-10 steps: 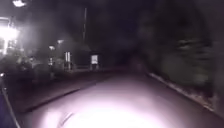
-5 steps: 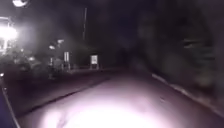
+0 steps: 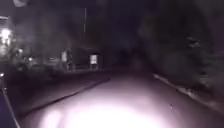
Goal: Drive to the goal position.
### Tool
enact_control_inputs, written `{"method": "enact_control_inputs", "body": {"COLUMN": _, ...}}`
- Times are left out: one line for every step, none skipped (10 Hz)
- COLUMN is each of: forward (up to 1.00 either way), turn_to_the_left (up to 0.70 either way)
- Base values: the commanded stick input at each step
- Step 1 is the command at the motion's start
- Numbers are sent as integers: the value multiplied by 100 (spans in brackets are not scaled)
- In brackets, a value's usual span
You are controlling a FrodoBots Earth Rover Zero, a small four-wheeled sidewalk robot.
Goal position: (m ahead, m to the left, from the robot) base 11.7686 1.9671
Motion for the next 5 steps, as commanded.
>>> {"method": "enact_control_inputs", "body": {"forward": 50, "turn_to_the_left": 0}}
{"method": "enact_control_inputs", "body": {"forward": 50, "turn_to_the_left": 0}}
{"method": "enact_control_inputs", "body": {"forward": 50, "turn_to_the_left": 0}}
{"method": "enact_control_inputs", "body": {"forward": 50, "turn_to_the_left": 0}}
{"method": "enact_control_inputs", "body": {"forward": 50, "turn_to_the_left": -22}}
